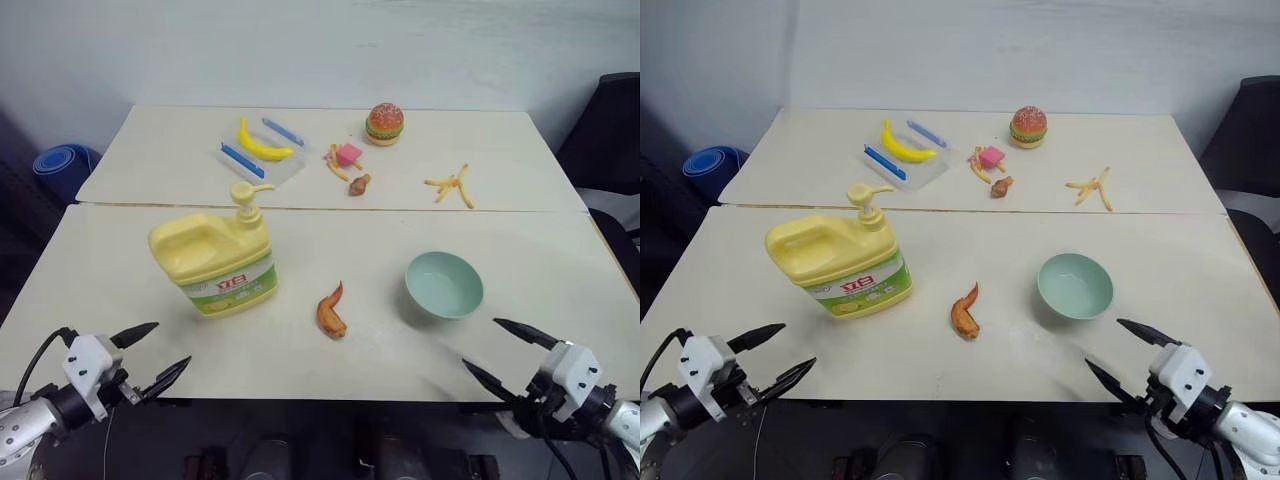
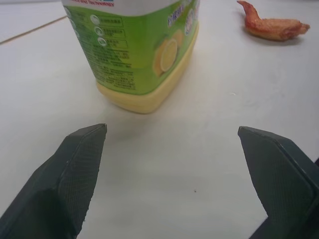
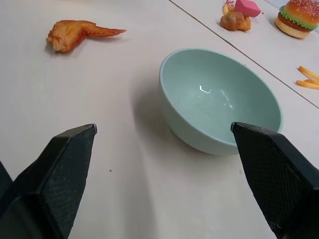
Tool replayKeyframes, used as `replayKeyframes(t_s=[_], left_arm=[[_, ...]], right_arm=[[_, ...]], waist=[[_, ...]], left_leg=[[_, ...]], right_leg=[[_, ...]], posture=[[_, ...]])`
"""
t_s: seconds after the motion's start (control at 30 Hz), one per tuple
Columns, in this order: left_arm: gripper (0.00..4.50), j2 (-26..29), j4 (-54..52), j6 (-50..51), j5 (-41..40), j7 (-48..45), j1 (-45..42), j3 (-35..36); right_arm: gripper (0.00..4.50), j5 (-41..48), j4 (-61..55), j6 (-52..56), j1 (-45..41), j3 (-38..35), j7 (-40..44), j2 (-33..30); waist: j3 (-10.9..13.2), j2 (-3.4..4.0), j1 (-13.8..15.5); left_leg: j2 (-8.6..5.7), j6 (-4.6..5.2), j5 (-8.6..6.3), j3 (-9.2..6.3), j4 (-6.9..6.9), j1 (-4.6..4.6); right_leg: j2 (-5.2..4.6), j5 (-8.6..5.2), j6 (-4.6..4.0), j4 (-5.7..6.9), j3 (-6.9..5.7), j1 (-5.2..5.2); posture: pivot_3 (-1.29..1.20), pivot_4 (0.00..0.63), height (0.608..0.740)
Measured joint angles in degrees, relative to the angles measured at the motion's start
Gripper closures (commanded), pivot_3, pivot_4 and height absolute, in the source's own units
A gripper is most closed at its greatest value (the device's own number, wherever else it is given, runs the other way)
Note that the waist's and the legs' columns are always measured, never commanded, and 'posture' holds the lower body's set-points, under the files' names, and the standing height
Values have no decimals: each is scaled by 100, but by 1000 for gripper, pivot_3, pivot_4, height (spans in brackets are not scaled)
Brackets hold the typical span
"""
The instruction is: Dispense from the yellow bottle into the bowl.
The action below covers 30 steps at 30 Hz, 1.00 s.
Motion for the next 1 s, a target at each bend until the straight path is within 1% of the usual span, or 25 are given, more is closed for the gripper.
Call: replayKeyframes(t_s=[0.1,0.17,0.2,0.27,0.3,0.33,0.43,0.5,0.57,0.67,0.83,0.93,1.0], left_arm=[[15,24,-2,100,-41,-32,-22,1],[15,66,-3,336,-264,-175,-71,-7],[15,178,-52,452,-481,-438,-80,-34],[15,401,-345,494,-672,-858,-96,-94],[15,453,-486,473,-681,-983,-77,-108],[15,461,-559,433,-679,-1065,-62,-148],[15,416,-770,465,-681,-1170,42,-355],[15,422,-863,537,-695,-1175,118,-351],[15,428,-981,571,-696,-1194,147,-351],[15,422,-1052,627,-698,-1169,256,-277],[15,393,-1224,667,-741,-1096,411,-200],[0,363,-1300,676,-743,-1066,480,-195],[0,321,-1365,678,-743,-1050,504,-199]], right_arm=[[0,65,-290,297,-124,20,-127,0],[0,266,-823,1059,-590,304,-393,-77],[0,455,-1296,1866,-1145,685,-658,-145],[0,761,-2064,3091,-2096,1345,-1065,-177],[0,785,-2225,3550,-2477,1670,-1210,-142],[0,768,-2247,3915,-2782,1970,-1356,-8],[0,536,-2138,4908,-3230,3048,-1851,595],[0,148,-1906,5126,-3356,3606,-2009,688],[0,-322,-1480,5182,-3522,3952,-2250,864],[0,-774,-840,5238,-3764,4217,-2433,1180],[0,-1067,229,4982,-3995,4480,-2449,1909],[549,-1203,696,4586,-4182,4522,-2361,2148],[1197,-1233,1026,4284,-4230,4455,-2347,2328]], waist=[[1,2,-11],[3,-2,-66],[4,-5,-120],[2,-1,-134],[-6,1,-131],[-10,-3,-119],[-17,-12,-53],[-22,-21,-41],[-29,-33,-52],[-31,-39,-87],[-35,-47,-166],[-35,-43,-176],[-35,-43,-194]], left_leg=[[0,0,0,3,0,-1],[5,-1,1,10,0,-2],[8,-8,5,11,0,0],[12,-18,10,0,0,3],[13,-35,15,-7,-3,9],[12,-66,29,-13,-3,2],[5,-71,33,-30,-6,-28],[-7,-58,37,-24,-3,-35],[-17,-43,38,-19,4,-33],[-17,-37,37,-18,6,-23],[-8,-49,41,-23,5,-23],[-6,-53,44,-22,4,-19],[-2,-56,44,-21,4,-17]], right_leg=[[0,0,0,2,5,1],[1,0,-1,12,14,0],[1,0,-5,18,14,-1],[1,-5,-18,29,5,-16],[1,-10,-26,31,-3,-26],[2,-13,-32,34,-9,-31],[8,-15,-35,35,-10,-52],[6,-14,-33,33,-7,-46],[0,-6,-20,6,-3,-35],[-1,-2,-13,-5,-1,-23],[6,-1,-12,12,-5,-29],[9,-1,-12,16,-5,-29],[14,-2,-12,20,-5,-29]], posture=[[0,150,740],[0,150,740],[0,150,740],[0,150,740],[0,150,740],[0,150,740],[0,150,740],[0,150,740],[0,150,740],[0,150,740],[0,150,740],[0,150,740],[0,150,740]])
